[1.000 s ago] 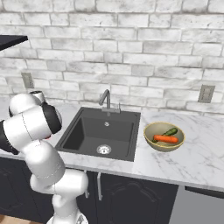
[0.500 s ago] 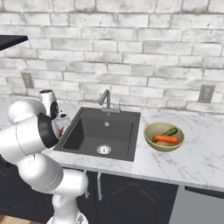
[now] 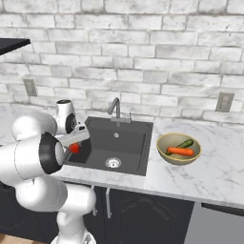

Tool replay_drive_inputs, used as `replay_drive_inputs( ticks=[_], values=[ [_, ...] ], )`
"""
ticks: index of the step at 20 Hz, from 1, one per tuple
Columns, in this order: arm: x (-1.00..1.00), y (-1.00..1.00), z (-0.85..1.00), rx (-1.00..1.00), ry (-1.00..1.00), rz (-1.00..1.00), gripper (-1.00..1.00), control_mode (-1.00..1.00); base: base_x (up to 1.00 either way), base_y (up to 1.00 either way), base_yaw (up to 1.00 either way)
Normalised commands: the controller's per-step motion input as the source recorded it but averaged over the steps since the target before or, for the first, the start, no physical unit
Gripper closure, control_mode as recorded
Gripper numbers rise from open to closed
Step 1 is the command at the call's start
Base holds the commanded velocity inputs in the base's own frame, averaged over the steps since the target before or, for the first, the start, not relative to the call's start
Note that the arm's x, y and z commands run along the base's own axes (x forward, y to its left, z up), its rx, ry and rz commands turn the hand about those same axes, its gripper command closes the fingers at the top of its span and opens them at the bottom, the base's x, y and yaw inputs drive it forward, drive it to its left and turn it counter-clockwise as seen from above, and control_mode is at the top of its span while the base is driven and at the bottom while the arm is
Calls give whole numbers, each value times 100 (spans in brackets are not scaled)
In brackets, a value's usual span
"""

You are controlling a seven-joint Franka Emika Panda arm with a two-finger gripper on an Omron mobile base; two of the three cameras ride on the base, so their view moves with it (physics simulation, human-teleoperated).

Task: There is a mixed pile of frozen fruits and vegetables on the counter. Locate all the frozen vegetables and place the items in a bowl on the counter. Take all the frozen fruits and defrost them in a running sink.

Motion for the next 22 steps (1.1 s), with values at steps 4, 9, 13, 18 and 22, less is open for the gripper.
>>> replay_drive_inputs(
  ticks=[4,9,13,18,22],
  values=[
    [7,-42,0,0,0,-2,100,-100,0,0,0],
    [13,-28,0,0,0,-3,100,-100,0,0,0],
    [17,-22,0,0,0,-3,100,-100,0,0,0],
    [18,-18,0,0,0,-2,100,-100,0,0,0],
    [14,-16,-2,0,0,-3,100,-100,0,0,0]
  ],
)
